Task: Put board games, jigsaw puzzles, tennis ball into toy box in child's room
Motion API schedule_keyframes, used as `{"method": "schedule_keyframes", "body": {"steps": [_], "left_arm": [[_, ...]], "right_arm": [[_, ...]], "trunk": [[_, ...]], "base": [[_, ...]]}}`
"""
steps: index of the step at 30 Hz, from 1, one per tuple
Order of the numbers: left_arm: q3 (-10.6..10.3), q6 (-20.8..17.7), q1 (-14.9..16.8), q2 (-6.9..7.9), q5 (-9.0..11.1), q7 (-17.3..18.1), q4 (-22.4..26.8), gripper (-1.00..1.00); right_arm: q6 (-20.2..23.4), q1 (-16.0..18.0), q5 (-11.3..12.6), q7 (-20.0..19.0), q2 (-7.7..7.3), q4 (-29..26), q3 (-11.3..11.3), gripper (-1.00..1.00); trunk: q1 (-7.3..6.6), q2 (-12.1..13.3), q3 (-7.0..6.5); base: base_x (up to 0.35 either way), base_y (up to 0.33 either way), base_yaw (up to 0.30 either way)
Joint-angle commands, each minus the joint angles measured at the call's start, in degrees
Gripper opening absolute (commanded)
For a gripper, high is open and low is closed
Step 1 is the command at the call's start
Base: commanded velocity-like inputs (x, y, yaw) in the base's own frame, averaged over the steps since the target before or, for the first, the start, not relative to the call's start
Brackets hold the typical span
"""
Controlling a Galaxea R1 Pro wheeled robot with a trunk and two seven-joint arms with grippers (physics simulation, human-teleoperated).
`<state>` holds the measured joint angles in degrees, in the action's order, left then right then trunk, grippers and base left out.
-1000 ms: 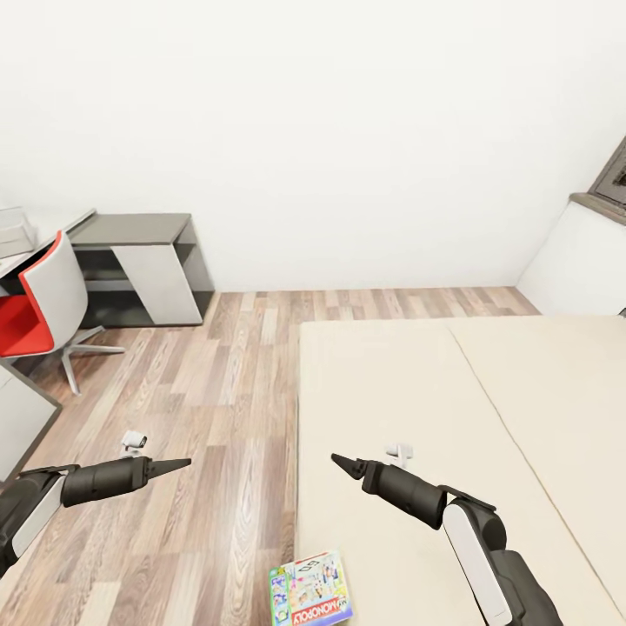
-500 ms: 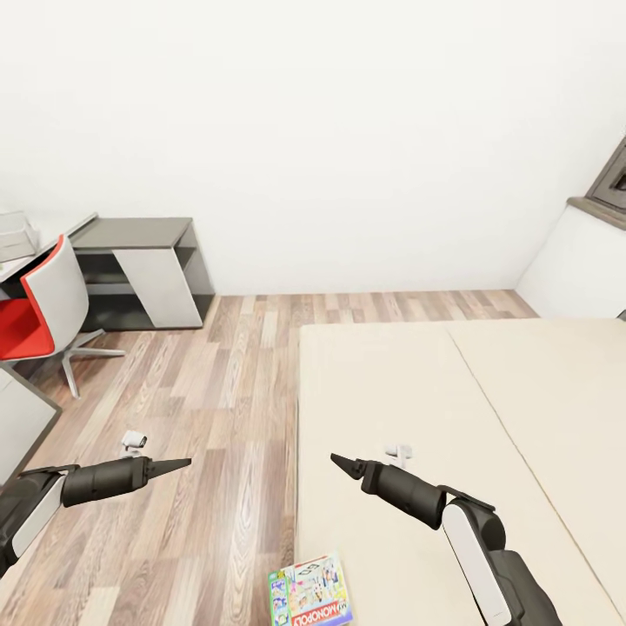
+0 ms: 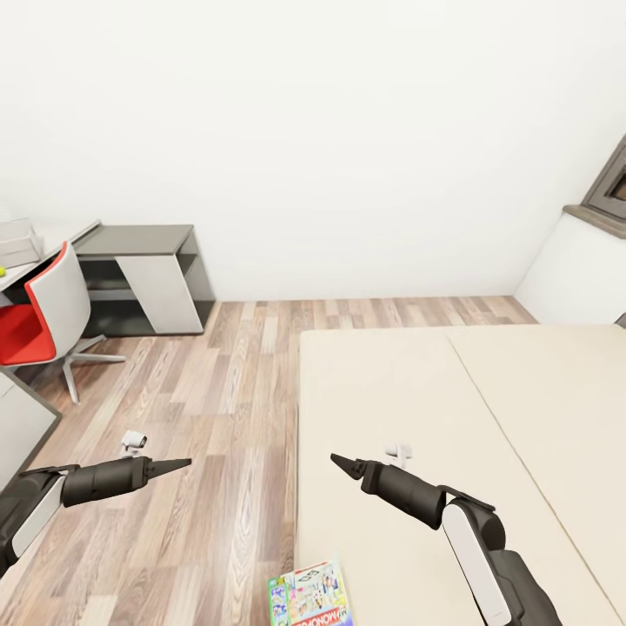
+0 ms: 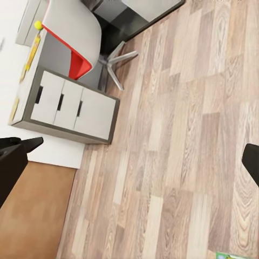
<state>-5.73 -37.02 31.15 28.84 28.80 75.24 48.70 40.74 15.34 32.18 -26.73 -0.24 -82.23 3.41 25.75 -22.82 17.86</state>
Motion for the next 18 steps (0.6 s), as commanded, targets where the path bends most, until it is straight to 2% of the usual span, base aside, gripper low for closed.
{"method": "schedule_keyframes", "body": {"steps": [1, 18], "left_arm": [[-0.2, -0.6, 0.1, 0.08, 0.5, 0.0, 0.0, 1.00], [-0.2, -0.6, 0.1, 0.08, 0.5, 0.0, 0.0, 1.00]], "right_arm": [[0.3, 0.0, 0.2, 0.0, -0.03, 0.0, 0.0, 1.00], [0.2, 0.0, 0.2, 0.0, 0.06, 0.0, 0.0, 1.00]], "trunk": [[0.04, -0.1, 0.01], [0.04, -0.1, -1.56]], "base": [[0.000, 0.000, 0.000], [0.000, 0.000, 0.000]]}}
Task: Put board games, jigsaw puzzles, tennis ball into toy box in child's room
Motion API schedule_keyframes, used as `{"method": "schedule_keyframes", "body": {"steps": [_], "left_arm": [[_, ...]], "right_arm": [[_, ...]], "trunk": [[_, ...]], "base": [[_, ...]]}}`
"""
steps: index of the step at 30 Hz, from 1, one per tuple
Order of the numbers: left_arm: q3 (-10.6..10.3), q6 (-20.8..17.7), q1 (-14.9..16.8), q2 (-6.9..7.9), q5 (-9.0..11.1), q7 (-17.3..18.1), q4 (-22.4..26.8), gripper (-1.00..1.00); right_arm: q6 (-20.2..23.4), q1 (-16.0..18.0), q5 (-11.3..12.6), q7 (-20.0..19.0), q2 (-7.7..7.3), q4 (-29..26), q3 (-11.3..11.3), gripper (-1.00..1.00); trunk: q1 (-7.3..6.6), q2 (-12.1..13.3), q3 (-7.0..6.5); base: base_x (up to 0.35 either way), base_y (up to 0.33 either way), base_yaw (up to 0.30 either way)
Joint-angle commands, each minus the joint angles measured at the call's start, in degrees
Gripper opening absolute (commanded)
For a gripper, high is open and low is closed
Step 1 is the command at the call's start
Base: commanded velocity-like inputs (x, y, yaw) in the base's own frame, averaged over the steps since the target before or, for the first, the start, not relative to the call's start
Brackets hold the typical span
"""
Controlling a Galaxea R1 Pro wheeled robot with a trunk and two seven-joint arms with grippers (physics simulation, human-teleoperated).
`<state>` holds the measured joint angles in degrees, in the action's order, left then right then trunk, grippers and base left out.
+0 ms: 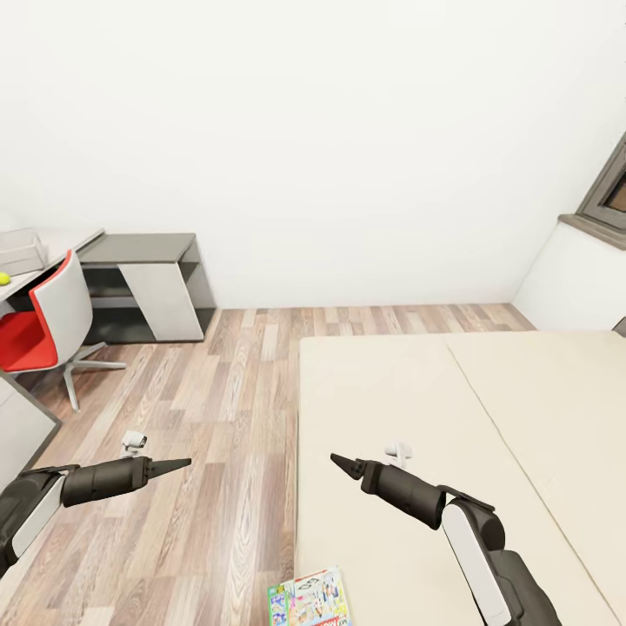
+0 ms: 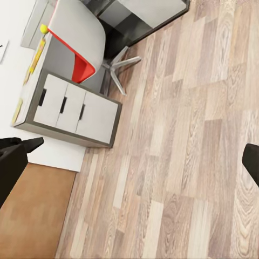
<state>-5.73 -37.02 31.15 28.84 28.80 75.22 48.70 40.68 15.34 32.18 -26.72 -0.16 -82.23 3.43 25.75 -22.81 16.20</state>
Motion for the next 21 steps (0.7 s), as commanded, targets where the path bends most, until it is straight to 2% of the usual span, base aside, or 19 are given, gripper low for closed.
{"method": "schedule_keyframes", "body": {"steps": [1, 21], "left_arm": [[-0.2, -0.6, 0.1, 0.08, 0.5, 0.0, 0.0, 1.00], [-0.2, -0.6, 0.1, 0.08, 0.5, 0.0, 0.0, 1.00]], "right_arm": [[0.3, 0.0, 0.2, 0.0, -0.02, 0.0, 0.0, 1.00], [-1.7, 0.0, 0.2, -0.1, -0.05, 1.8, 0.1, 1.00]], "trunk": [[0.04, -0.1, 0.01], [0.04, -0.1, -1.83]], "base": [[0.000, 0.000, 0.000], [0.000, 0.000, 0.000]]}}
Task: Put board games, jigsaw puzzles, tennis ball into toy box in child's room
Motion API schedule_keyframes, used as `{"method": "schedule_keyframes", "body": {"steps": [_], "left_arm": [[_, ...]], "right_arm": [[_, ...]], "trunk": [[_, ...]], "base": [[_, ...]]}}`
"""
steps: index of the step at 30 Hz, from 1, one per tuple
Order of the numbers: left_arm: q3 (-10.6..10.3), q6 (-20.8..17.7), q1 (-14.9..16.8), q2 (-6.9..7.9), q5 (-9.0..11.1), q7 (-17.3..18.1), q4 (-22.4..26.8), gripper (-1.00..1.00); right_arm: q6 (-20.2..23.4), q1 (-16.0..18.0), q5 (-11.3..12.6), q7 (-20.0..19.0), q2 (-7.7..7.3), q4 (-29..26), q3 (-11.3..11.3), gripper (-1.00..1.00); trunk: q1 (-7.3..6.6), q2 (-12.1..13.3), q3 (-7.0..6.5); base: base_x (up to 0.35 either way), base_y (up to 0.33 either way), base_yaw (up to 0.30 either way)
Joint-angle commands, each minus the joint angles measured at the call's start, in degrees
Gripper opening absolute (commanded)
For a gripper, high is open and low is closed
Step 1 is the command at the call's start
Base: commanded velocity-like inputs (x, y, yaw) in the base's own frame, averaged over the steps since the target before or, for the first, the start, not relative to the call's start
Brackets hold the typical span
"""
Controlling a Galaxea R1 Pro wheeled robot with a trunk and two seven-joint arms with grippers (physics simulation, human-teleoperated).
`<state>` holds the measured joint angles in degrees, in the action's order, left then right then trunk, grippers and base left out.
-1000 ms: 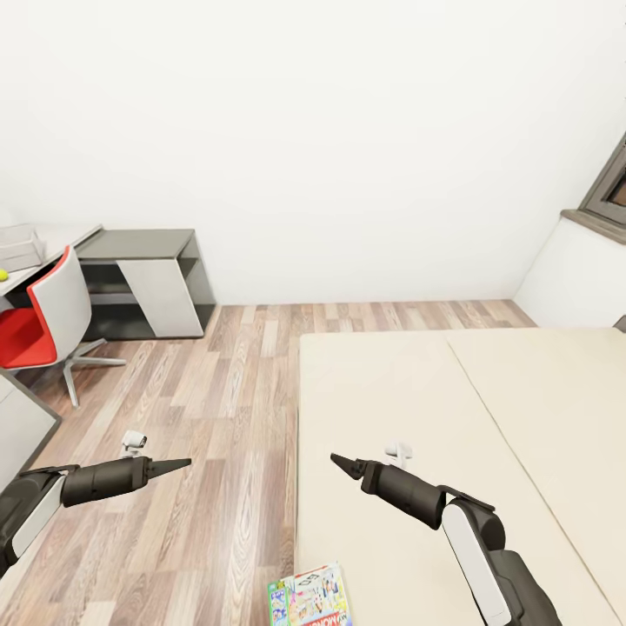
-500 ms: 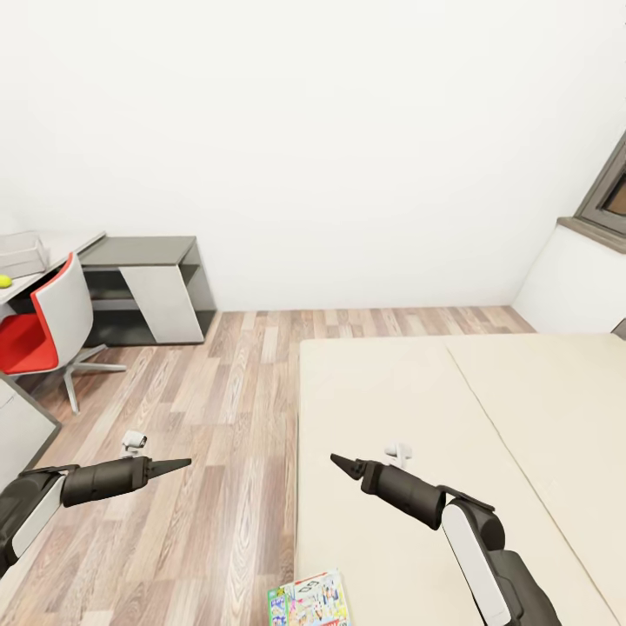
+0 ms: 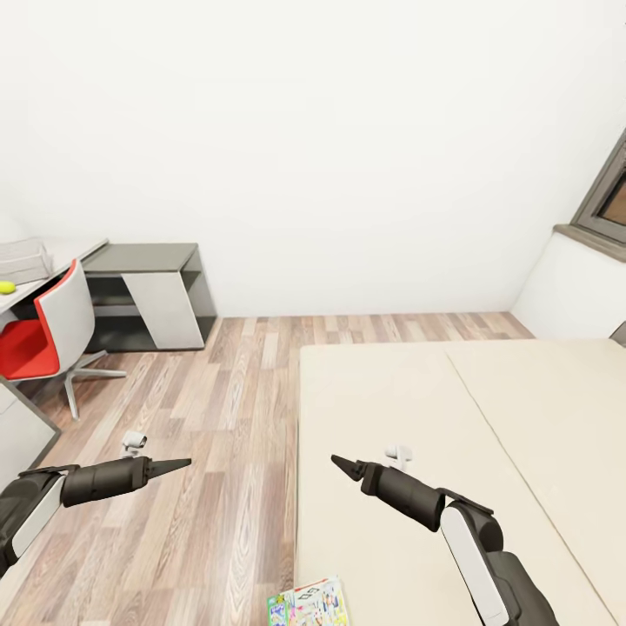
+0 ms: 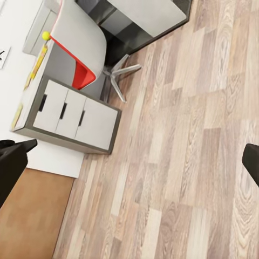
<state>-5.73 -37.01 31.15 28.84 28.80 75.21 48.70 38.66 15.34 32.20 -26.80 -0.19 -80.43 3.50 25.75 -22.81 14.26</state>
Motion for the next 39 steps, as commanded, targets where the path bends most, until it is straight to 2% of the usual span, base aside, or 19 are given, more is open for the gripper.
{"method": "schedule_keyframes", "body": {"steps": [1, 39], "left_arm": [[-0.2, -0.6, 0.1, 0.08, 0.5, 0.0, 0.0, 1.00], [-0.2, -0.3, 0.1, 0.09, 0.6, 0.2, 0.0, 1.00]], "right_arm": [[0.3, 0.0, 0.2, 0.0, -0.03, 0.0, 0.0, 1.00], [0.0, 0.0, 0.2, 0.0, -0.04, 0.1, 0.0, 1.00]], "trunk": [[0.04, -0.1, 0.01], [0.04, -0.1, -3.49]], "base": [[0.000, 0.000, 0.000], [0.000, 0.000, 0.011]]}}
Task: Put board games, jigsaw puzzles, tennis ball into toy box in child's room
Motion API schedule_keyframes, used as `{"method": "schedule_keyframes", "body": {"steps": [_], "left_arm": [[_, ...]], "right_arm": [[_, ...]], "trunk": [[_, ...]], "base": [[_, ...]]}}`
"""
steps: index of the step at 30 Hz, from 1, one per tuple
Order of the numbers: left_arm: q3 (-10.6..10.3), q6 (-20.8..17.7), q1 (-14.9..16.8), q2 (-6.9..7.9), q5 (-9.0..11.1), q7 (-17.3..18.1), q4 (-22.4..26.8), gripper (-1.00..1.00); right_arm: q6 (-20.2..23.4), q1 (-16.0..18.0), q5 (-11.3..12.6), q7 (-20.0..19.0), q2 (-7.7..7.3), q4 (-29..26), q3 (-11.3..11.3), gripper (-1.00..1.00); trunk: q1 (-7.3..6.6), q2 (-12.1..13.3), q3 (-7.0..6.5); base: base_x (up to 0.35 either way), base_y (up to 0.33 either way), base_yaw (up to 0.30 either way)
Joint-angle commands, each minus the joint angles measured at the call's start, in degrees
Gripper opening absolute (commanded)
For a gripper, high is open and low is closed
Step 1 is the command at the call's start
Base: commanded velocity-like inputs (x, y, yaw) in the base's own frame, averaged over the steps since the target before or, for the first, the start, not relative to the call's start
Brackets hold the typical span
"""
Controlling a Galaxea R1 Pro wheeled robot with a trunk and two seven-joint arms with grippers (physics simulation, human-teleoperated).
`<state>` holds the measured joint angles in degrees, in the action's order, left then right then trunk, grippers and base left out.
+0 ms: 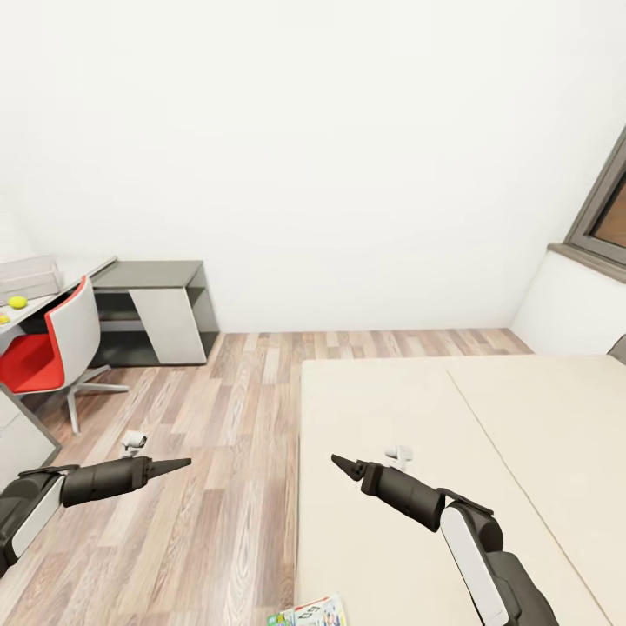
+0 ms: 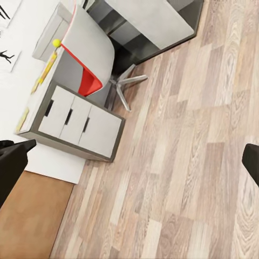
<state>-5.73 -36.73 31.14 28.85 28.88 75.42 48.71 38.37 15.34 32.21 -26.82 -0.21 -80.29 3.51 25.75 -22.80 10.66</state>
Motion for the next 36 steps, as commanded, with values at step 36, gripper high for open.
{"method": "schedule_keyframes", "body": {"steps": [36], "left_arm": [[-0.2, -0.6, 0.1, 0.15, 0.5, 0.1, 0.0, 1.00]], "right_arm": [[0.3, 0.0, 0.2, 0.0, -0.05, 0.0, 0.0, 1.00]], "trunk": [[0.04, -0.1, -1.37]], "base": [[0.000, 0.000, 0.048]]}}
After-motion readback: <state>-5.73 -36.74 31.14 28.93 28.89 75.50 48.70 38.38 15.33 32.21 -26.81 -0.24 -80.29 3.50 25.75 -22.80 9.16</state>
